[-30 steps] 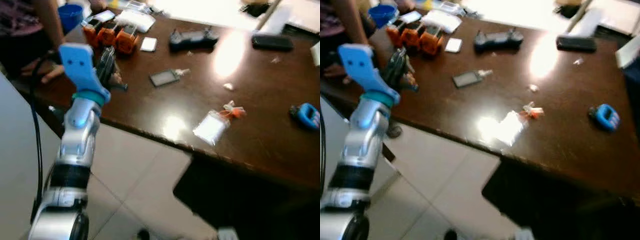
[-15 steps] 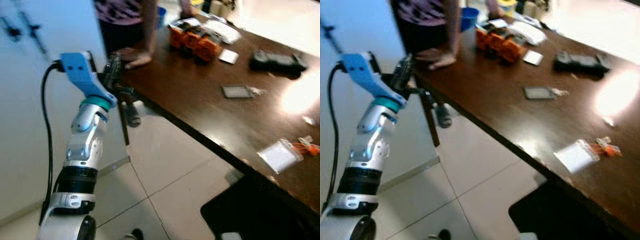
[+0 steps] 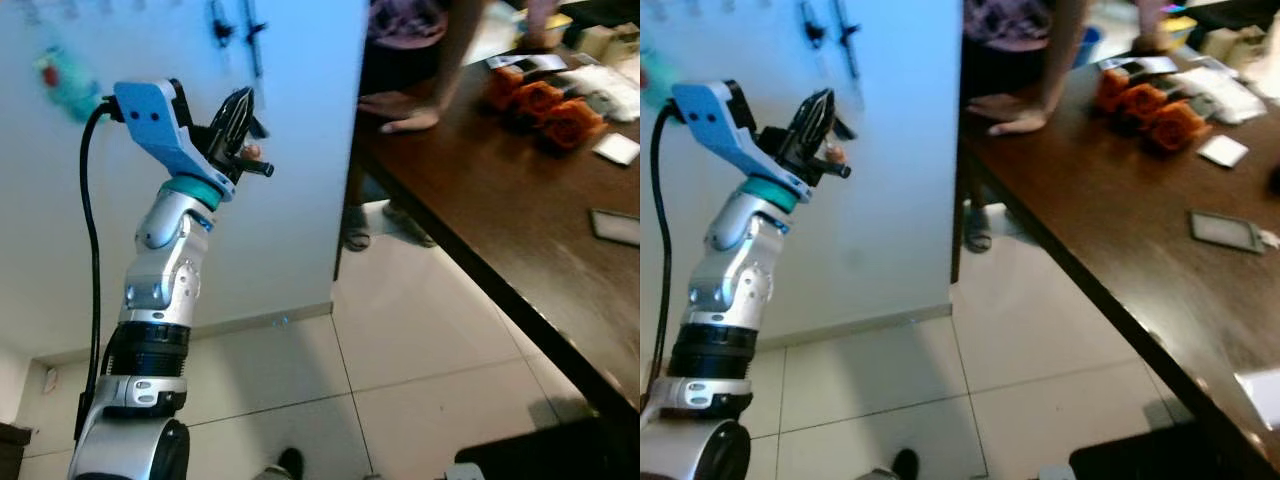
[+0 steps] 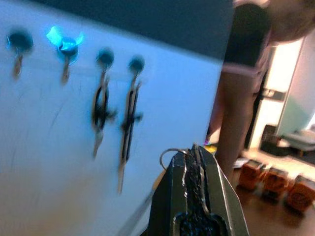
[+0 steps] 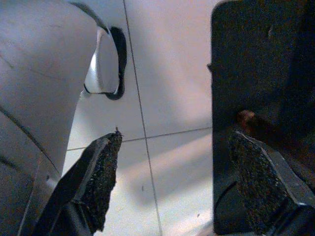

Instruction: Hang keys on a hook

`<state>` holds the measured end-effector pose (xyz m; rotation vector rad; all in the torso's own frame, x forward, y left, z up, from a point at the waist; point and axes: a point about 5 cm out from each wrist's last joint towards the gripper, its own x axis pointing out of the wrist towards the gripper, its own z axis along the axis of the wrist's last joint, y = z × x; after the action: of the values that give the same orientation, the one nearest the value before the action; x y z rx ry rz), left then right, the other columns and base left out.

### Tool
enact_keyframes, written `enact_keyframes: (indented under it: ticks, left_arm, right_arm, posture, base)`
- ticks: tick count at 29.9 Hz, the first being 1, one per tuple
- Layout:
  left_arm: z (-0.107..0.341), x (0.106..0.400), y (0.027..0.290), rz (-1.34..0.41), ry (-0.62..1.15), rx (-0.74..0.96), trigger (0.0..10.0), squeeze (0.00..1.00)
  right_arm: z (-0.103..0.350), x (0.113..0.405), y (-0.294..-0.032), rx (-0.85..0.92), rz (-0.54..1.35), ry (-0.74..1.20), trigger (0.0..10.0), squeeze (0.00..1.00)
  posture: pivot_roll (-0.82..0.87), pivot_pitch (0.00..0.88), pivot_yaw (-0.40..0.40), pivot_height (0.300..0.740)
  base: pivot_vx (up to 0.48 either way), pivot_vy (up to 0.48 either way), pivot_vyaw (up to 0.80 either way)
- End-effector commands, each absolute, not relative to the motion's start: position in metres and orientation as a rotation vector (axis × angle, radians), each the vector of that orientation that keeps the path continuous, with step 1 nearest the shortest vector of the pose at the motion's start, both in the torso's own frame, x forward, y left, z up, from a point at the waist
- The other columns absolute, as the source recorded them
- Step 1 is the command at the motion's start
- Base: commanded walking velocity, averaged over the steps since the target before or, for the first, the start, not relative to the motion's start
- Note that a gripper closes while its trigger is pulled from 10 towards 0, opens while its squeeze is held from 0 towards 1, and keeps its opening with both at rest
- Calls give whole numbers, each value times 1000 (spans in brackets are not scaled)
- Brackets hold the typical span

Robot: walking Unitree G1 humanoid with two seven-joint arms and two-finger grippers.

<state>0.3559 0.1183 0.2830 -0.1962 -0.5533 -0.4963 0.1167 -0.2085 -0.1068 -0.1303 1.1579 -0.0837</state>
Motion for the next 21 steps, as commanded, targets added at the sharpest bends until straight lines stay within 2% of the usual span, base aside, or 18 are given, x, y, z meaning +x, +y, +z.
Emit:
enact_keyframes:
  ticks: [1,4,6,7,21]
  left_arm:
    - [289,355,118,-528,-566,-172,10000,0]
    - [289,354,115,-546,-564,-170,10000,0]
    - [288,347,105,-636,-582,-160,10000,0]
    - [289,343,99,-695,-599,-157,10000,0]
    - [300,337,95,-771,-641,-187,10000,0]
  right_arm:
    - [-111,111,-192,-92,-41,1181,10000,0]
    - [-111,111,-192,-81,-52,1177,10000,0]
    - [-111,110,-192,-65,-75,1173,10000,0]
    - [-111,110,-192,-59,-82,1172,10000,0]
    - [-111,110,-191,-54,-79,1167,10000,0]
  posture:
    - [-81,78,92,740]
    - [-82,77,92,740]
    - [-86,76,93,740]
    - [-86,74,93,740]
    - [-89,67,100,740]
  base:
    - [0,0,800]
    - [0,0,800]
    - [141,0,0]
    - [412,0,0]
    - [462,0,0]
